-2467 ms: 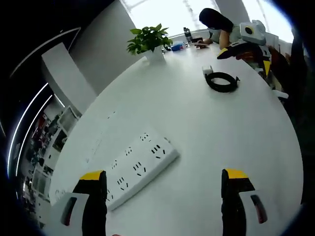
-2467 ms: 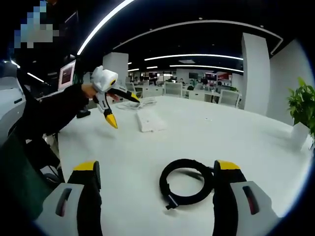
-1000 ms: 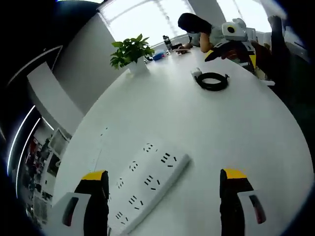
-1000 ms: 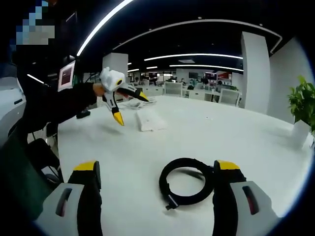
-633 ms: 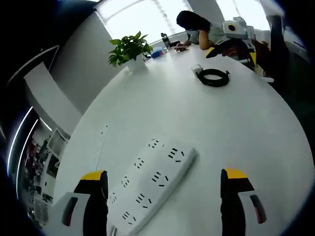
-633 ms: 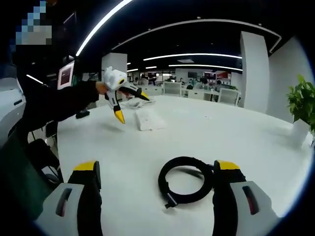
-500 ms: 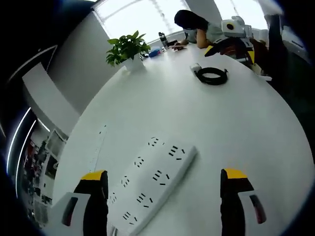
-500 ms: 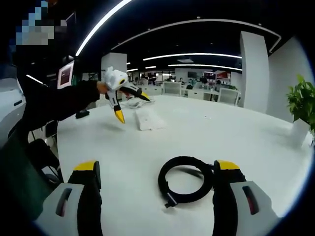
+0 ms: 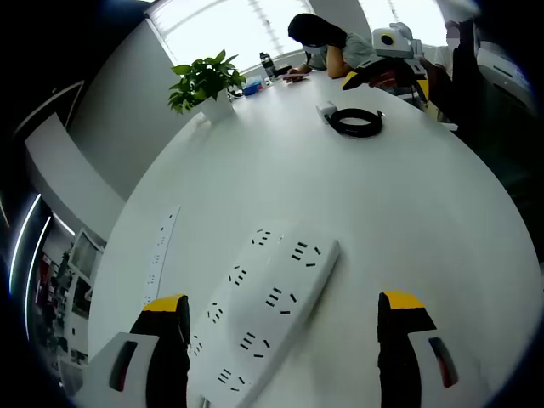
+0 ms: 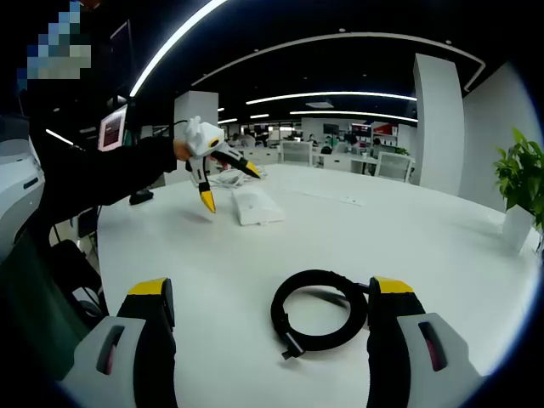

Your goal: Straighten the power strip on the desk, plug the charger into it

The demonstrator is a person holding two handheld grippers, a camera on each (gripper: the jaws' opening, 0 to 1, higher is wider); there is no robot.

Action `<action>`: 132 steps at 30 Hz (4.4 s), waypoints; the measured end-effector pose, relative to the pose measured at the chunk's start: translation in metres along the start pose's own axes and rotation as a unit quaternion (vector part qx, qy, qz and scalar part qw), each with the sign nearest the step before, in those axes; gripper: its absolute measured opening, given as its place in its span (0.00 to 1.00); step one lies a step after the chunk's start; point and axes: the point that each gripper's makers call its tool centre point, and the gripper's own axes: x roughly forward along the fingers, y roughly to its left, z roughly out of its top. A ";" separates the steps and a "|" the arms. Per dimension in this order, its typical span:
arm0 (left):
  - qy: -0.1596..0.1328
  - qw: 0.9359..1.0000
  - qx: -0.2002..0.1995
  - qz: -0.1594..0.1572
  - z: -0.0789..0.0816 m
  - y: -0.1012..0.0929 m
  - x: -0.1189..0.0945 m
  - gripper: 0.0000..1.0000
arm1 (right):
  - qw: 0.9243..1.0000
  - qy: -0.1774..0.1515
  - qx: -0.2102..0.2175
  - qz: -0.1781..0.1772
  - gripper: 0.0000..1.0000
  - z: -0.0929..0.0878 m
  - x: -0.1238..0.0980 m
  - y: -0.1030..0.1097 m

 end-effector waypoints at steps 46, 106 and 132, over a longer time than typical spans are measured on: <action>0.025 0.997 0.023 -0.066 -0.013 0.020 0.016 0.89 | 1.000 0.011 0.004 -0.008 0.94 -0.006 0.004 -0.006; 0.022 0.980 0.033 -0.196 -0.010 0.023 0.035 0.81 | 0.998 0.035 0.028 -0.034 0.94 -0.020 0.010 -0.026; 0.044 0.969 0.088 -0.225 -0.010 0.008 0.043 0.78 | 0.998 0.046 0.033 -0.040 0.92 -0.026 0.011 -0.032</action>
